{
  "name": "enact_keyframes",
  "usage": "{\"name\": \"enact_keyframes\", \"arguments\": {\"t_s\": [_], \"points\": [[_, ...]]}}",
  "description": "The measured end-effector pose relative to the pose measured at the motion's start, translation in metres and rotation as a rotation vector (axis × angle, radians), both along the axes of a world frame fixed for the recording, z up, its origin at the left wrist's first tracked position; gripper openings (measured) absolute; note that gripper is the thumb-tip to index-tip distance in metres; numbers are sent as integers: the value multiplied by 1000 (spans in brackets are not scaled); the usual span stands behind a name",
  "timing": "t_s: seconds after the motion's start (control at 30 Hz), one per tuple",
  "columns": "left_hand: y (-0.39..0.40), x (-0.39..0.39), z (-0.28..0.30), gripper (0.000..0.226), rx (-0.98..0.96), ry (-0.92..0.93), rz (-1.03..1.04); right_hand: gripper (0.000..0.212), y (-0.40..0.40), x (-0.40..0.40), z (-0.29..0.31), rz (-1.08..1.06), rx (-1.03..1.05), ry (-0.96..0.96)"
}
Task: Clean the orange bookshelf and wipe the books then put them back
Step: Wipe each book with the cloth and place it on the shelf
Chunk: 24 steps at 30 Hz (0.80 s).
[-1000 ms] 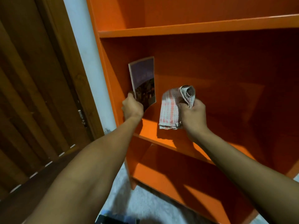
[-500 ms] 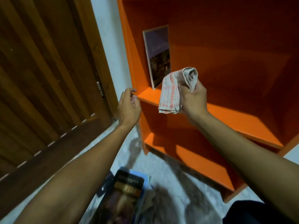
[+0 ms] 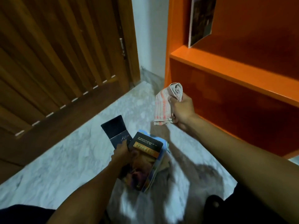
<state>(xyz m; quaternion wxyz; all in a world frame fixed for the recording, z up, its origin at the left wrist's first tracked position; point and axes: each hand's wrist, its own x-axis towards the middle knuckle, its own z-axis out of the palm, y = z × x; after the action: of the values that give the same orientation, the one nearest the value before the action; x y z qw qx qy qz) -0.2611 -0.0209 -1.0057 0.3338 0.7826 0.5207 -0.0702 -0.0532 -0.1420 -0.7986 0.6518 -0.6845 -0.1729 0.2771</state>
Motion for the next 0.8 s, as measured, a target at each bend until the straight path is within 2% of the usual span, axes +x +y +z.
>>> {"name": "enact_keyframes", "arguments": {"t_s": [0.07,0.2,0.4,0.67,0.8], "points": [[0,-10,-27,88,7,85,-8,25,6,-1,-5,23,-18,11],[-12,-17,-41,59,100,154,4,24,7,-4,-9,48,-29,-7],[-14,-9,-33,55,65,180,-40,24,2,1,-13,76,-28,-37],[-12,-6,-30,63,102,204,7,24,-4,3,-11,97,2,-54],[-15,-8,-28,63,54,181,9,23,-6,2,-11,97,-1,-60]]}}
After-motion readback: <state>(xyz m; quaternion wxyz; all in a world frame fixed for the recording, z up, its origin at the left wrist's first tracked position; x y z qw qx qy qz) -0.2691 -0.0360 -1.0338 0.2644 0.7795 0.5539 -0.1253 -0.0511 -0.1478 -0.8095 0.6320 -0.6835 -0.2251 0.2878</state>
